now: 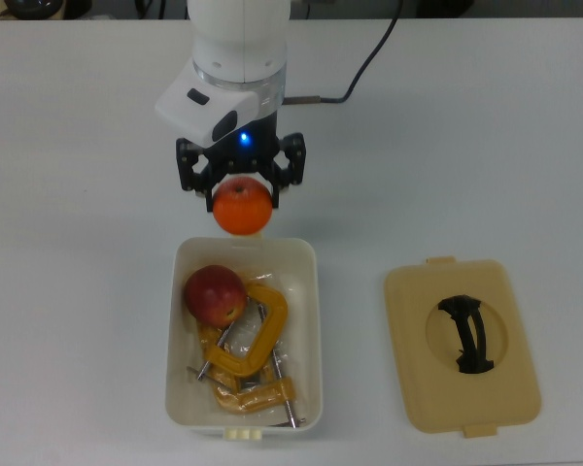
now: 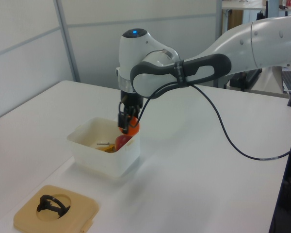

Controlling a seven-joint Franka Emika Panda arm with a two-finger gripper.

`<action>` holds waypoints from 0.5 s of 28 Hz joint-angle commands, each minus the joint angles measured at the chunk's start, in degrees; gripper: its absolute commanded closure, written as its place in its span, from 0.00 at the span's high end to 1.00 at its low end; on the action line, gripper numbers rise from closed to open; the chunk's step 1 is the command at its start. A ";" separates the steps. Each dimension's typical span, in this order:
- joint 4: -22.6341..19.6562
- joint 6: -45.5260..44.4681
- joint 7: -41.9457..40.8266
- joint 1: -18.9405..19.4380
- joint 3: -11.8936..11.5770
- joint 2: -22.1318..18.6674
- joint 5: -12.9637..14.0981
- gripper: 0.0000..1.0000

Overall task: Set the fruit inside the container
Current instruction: 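Lift the orange and carry it over the white container, then release the orange into the container and raise the gripper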

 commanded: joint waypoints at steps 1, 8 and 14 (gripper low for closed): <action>1.40 15.23 10.32 0.36 -0.28 5.23 0.16 0.39; 1.40 25.19 18.06 0.36 -0.28 10.25 -4.58 0.79; 0.96 24.58 18.33 0.45 -0.19 9.82 -4.94 1.00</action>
